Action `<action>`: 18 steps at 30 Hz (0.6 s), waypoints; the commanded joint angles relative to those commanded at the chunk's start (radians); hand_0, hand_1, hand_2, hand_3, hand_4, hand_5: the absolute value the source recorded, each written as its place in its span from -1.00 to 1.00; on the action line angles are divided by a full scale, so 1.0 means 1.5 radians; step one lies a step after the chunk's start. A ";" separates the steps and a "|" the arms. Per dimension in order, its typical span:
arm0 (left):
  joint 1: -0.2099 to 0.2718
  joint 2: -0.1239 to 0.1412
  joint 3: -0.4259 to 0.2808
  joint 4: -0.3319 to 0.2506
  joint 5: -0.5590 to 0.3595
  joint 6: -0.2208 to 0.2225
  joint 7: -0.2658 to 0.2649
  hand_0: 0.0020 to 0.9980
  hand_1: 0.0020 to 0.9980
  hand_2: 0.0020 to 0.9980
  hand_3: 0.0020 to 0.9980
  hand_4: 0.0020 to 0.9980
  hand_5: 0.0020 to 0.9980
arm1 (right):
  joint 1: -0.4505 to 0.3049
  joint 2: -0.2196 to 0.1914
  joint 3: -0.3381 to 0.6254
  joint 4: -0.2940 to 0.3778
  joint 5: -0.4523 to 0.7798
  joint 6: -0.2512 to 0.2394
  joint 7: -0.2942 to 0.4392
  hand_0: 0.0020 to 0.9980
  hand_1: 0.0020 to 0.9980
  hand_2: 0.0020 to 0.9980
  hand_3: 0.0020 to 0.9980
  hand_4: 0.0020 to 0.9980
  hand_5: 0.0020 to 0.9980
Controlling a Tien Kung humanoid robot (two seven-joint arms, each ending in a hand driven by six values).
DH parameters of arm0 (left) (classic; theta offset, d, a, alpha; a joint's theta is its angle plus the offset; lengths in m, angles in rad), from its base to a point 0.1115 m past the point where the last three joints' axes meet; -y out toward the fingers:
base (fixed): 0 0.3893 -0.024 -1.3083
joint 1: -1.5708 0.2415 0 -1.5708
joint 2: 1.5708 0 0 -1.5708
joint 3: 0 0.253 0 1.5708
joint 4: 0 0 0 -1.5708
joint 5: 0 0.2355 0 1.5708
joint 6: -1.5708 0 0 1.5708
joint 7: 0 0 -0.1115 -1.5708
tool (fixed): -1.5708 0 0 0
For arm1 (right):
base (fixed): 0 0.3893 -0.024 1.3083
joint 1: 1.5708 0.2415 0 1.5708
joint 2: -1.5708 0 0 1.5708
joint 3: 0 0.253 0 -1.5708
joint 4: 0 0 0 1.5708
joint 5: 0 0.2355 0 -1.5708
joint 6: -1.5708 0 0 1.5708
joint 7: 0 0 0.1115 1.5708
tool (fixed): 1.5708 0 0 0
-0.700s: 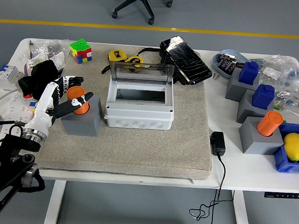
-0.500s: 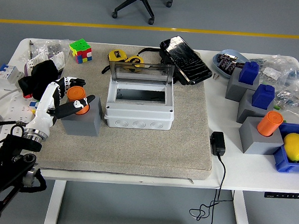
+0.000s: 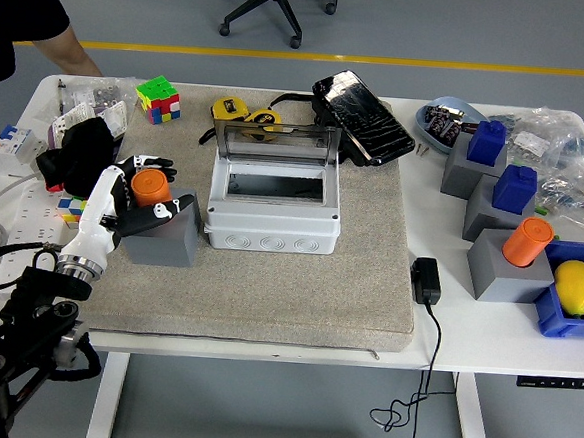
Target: Fetch the battery,place it into the box,close the lid of the box
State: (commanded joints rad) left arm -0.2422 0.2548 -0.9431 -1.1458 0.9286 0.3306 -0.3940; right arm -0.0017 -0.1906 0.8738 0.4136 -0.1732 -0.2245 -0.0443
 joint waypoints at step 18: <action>-0.013 -0.011 0.005 0.006 -0.037 0.005 -0.011 -0.35 -0.32 -0.31 -0.26 0.52 -1.00 | 0.001 0.000 -0.002 0.000 0.002 -0.001 0.000 0.17 0.29 0.31 0.09 0.74 -0.18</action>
State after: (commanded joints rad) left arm -0.2613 0.2389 -0.9363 -1.1364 0.8739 0.3377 -0.4105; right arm -0.0007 -0.1913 0.8713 0.4135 -0.1710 -0.2259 -0.0444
